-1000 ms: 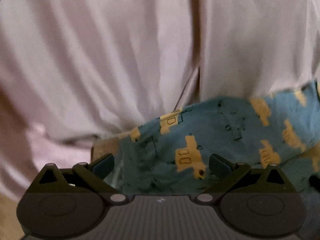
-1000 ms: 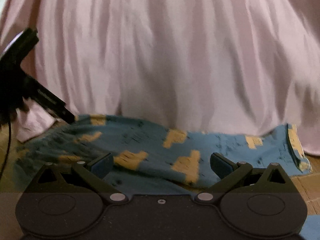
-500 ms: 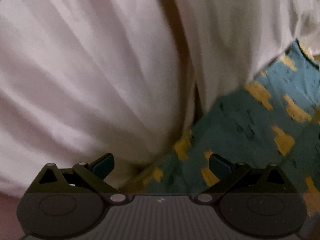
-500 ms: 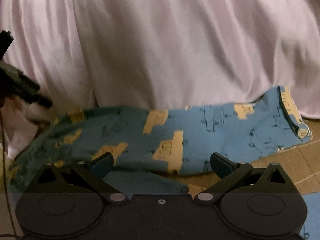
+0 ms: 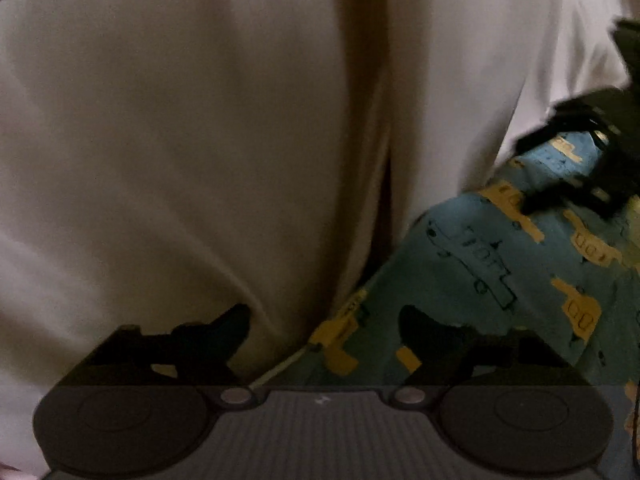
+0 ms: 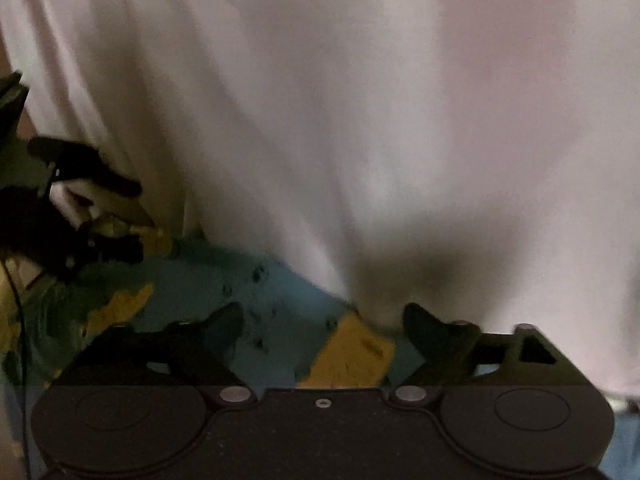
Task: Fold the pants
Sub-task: 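Lower both grippers onto the pants waistband and close them on the fabric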
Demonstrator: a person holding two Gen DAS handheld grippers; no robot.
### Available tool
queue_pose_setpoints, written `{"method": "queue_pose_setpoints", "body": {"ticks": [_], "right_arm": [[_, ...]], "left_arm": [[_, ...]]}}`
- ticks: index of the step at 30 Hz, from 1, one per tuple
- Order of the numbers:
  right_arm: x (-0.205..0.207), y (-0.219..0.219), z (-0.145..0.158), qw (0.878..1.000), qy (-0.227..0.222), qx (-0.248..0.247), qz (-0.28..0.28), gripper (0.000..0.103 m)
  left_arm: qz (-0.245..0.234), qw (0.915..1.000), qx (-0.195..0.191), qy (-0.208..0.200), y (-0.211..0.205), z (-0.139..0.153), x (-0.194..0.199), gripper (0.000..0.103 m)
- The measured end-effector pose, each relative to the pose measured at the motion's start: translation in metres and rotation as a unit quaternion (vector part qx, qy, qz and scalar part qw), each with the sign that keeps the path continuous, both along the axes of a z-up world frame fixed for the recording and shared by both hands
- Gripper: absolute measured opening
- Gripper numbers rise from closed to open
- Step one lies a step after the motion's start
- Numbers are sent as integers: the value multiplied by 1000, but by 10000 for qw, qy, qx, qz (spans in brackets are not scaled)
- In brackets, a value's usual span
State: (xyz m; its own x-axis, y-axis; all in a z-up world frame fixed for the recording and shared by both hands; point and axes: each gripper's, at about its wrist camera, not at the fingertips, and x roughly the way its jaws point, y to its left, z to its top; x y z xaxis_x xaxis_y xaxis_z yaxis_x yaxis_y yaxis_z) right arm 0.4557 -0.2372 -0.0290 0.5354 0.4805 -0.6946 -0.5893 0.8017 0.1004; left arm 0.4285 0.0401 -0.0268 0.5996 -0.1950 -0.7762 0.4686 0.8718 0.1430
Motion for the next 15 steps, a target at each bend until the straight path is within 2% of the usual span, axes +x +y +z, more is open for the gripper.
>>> {"method": "queue_pose_setpoints", "body": {"ticks": [2,4,7,9,11,13,15], "right_arm": [[8,8,-3,9999,72,-54,92,77],[12,12,-7,9996,174,-82,197,67],[13,18,-16,9991,112,-287,292,54],[15,20,-20,9992,88,-302,252,49],[17,21,-25,9995,89,-270,156,48],[18,19,-28,9997,98,-185,82,49],[22,17,-30,9998,180,-67,29,49]], "left_arm": [[-9,9999,-93,132,3,-2,3,68],[-59,9994,-203,259,5,-4,6,51],[-175,9993,-163,277,6,-9,2,41],[-172,9995,-62,242,4,-11,4,39],[-65,9995,16,309,6,-13,6,36],[47,9989,-38,468,8,-17,10,27],[137,9981,-120,588,10,-18,12,23]]}}
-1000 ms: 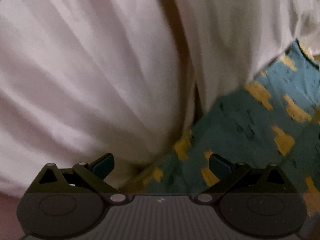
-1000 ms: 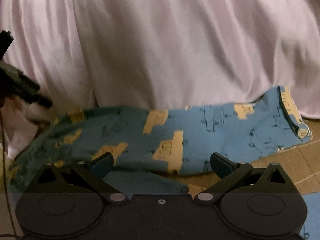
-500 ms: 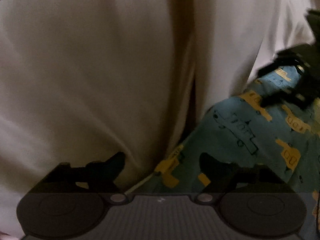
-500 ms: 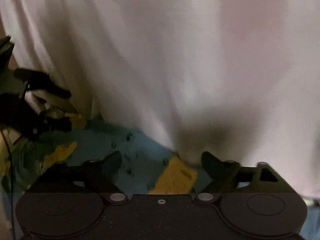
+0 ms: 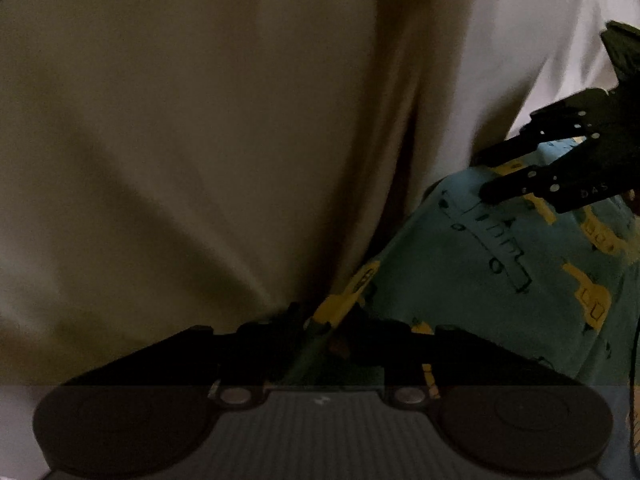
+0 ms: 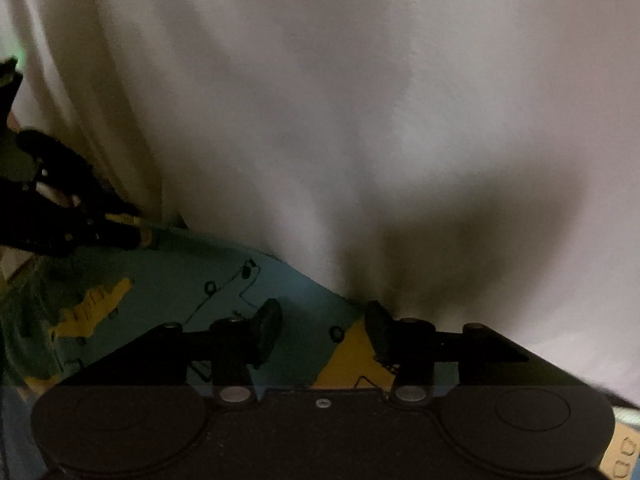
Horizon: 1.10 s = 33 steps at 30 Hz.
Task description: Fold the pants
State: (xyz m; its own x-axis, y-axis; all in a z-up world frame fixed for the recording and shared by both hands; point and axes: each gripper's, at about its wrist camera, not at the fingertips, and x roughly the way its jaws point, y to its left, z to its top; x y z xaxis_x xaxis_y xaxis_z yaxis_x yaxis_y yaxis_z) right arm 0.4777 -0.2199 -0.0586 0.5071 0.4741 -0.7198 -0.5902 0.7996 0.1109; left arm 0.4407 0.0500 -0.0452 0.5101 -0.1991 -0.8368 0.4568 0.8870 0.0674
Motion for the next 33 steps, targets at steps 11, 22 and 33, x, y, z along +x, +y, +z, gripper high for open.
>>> {"method": "queue_pose_setpoints", "body": {"ticks": [11,22,33], "right_arm": [[1,-9,8,9999,77,78,-68,17],[-30,-20,23,9988,-483,-8,-124,0],[-77,-26,36,9834,-1451,-850,678,42]], "left_arm": [[185,9996,-31,-205,0,11,-5,3],[-307,9926,-6,-1173,6,44,-58,3],[-830,9830,266,-1616,-11,48,-89,3]]}}
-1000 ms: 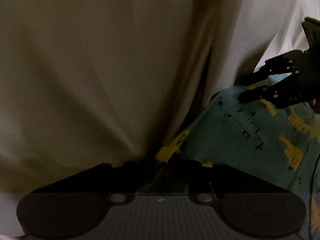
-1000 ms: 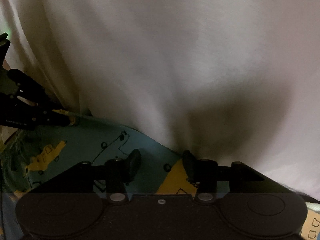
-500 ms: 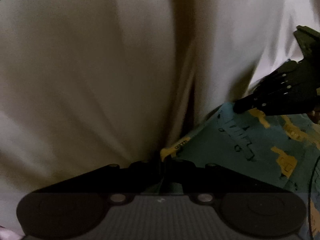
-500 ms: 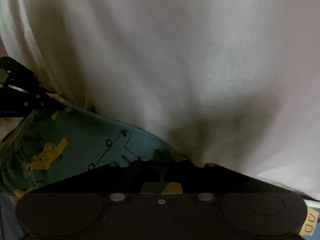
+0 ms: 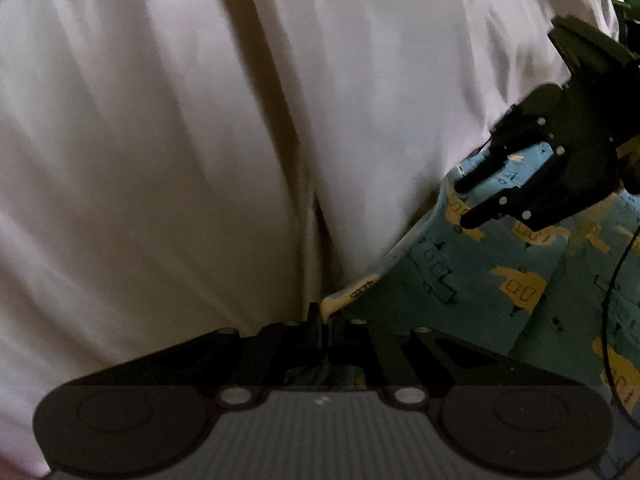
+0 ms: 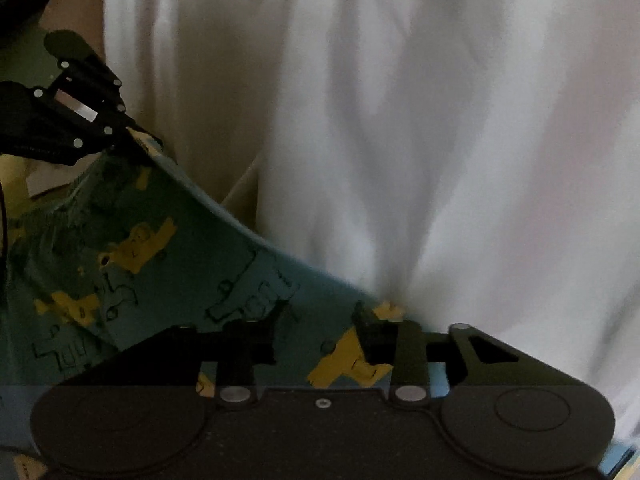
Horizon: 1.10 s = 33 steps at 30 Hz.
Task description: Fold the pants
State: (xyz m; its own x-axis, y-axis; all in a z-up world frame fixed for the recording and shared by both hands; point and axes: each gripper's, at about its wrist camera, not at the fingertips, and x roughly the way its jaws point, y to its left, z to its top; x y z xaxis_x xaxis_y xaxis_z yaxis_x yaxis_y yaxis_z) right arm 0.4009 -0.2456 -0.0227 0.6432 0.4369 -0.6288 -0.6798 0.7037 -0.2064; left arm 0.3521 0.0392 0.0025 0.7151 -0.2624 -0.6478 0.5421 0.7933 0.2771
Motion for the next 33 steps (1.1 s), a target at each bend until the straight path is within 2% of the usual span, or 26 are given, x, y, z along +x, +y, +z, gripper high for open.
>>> {"method": "queue_pose_setpoints", "body": {"ticks": [4,5,8,9,11,13,15,19,21,24,26,28,33], "right_arm": [[4,18,7,9976,-326,-448,411,55],[7,21,8,9958,-302,-669,552,57],[20,28,9,9899,-91,-1223,711,59],[23,29,10,9886,-26,-1327,710,58],[28,23,14,9874,168,-1384,742,46],[29,21,18,9871,269,-1441,650,6],[21,15,23,9874,195,-1442,630,5],[-20,6,46,9906,-133,-1268,495,1],[-53,-2,58,9911,-393,-1200,417,1],[-103,-14,65,9934,-519,-996,214,1],[-138,-12,58,9943,-563,-907,74,1],[-169,-8,45,9969,-410,-667,-106,1],[-211,5,5,9977,-117,-316,-585,0]], "left_arm": [[-89,9998,137,-66,-4,1,-10,3],[-125,9997,182,-86,-17,-12,-7,3],[-241,9989,366,-178,-22,-12,-15,3],[-268,9986,419,-203,-16,-3,-21,3],[-295,9979,518,-256,-17,0,-25,3],[-262,9976,570,-284,-17,4,-29,3],[-184,9977,568,-324,-13,12,-33,3],[7,9983,372,-445,-12,24,-42,3],[-28,9977,401,-539,-9,28,-54,3],[-155,9976,439,-508,-5,30,-78,2],[-204,9977,516,-388,-6,22,-96,2],[-230,9963,768,-312,-11,11,-116,2],[-347,9901,1327,-288,-23,-21,-156,3]]}}
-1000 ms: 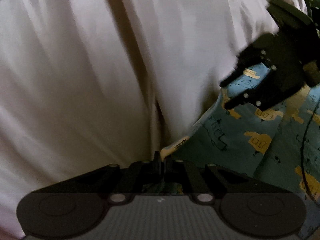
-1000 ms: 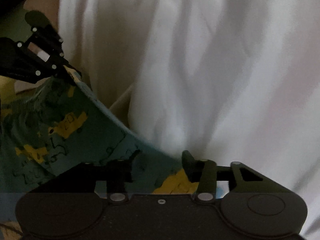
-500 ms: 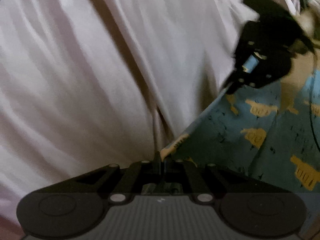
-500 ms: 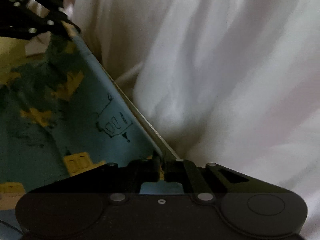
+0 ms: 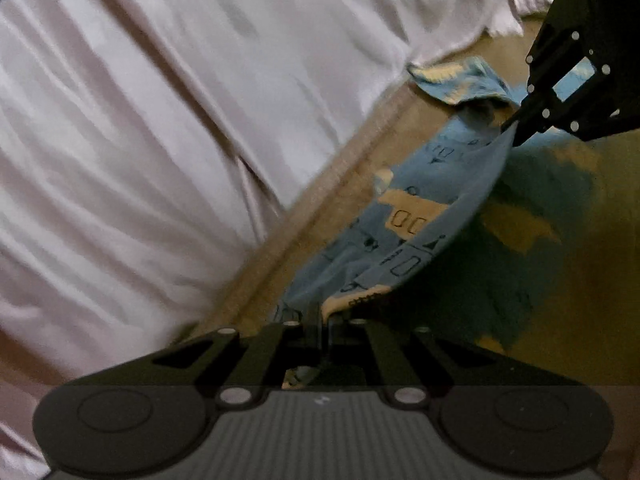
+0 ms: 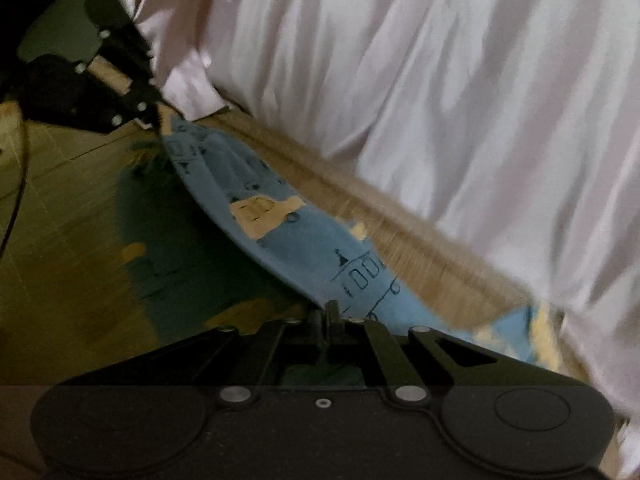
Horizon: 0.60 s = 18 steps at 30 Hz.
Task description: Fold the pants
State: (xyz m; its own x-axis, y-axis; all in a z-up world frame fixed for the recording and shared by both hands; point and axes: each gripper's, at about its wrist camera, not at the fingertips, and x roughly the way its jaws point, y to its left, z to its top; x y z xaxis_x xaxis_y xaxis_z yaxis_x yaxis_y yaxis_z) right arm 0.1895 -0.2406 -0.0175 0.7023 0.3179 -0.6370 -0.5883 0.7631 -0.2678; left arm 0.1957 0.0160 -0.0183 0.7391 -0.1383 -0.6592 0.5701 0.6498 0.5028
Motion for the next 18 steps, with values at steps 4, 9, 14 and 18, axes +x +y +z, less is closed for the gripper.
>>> {"method": "queue_pose_setpoints", "body": {"ticks": [4,9,14,18], "right_arm": [[-14,-1,-23,9969,126,534,-564,0],[-32,0,-33,9963,-95,563,-650,0],[-35,3,-30,9963,-252,544,-623,0],[-44,7,-32,9975,-277,366,-539,0]], "left_arm": [[-195,9994,276,-46,-5,-17,-14,3],[-310,9985,462,5,-6,-32,-27,3],[-259,9984,511,11,-5,-36,-26,3],[-345,9981,516,56,-1,-36,-27,3]]}}
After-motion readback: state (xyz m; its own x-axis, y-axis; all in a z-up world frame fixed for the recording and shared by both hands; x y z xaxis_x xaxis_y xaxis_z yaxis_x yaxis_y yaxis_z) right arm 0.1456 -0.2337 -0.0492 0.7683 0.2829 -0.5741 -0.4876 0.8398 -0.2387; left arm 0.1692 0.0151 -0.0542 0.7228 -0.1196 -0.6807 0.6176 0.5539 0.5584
